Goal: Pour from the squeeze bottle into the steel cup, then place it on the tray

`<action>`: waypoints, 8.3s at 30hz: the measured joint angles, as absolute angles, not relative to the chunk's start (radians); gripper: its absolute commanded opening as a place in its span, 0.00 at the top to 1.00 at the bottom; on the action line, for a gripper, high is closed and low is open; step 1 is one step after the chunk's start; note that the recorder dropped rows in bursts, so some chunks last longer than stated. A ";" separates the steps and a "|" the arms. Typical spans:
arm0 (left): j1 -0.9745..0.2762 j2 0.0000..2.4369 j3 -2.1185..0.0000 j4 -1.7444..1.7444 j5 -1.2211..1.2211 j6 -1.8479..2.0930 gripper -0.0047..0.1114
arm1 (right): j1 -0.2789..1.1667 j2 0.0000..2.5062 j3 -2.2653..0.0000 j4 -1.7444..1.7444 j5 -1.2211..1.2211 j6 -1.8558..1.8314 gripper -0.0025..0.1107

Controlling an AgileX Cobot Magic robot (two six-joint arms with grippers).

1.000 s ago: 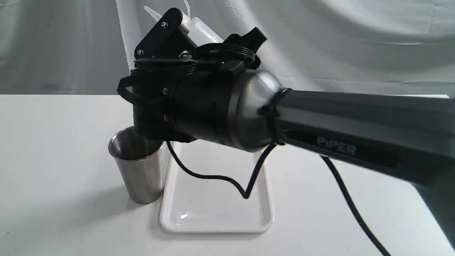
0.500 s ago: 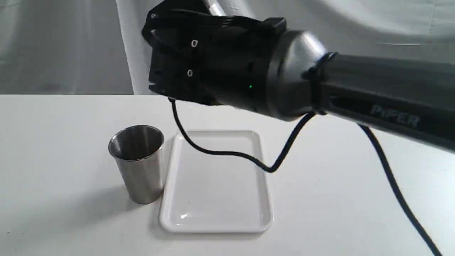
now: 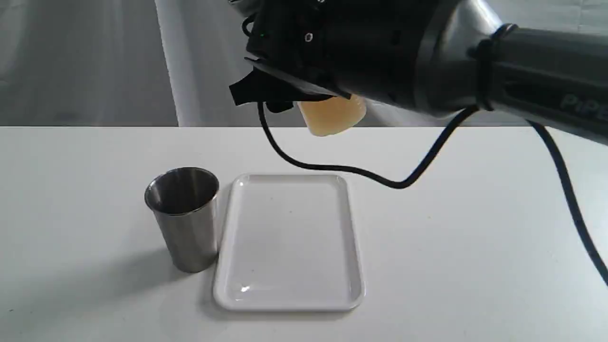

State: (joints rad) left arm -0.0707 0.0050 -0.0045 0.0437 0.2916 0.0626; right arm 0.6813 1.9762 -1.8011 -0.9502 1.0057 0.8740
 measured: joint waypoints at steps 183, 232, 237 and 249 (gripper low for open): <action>-0.071 0.005 -0.004 0.044 0.292 0.063 0.89 | 0.430 2.146 -1.159 -0.192 -0.366 0.025 0.23; -0.071 0.005 -0.004 0.044 0.292 0.063 0.89 | 0.430 1.433 -1.062 -0.283 -0.100 0.146 0.52; -0.071 0.005 -0.004 0.044 0.292 0.063 0.89 | 0.430 1.278 -0.931 -0.286 -0.097 0.179 0.74; -0.071 0.005 -0.004 0.044 0.292 0.063 0.89 | 0.430 0.961 -0.694 -0.296 -0.095 0.185 0.98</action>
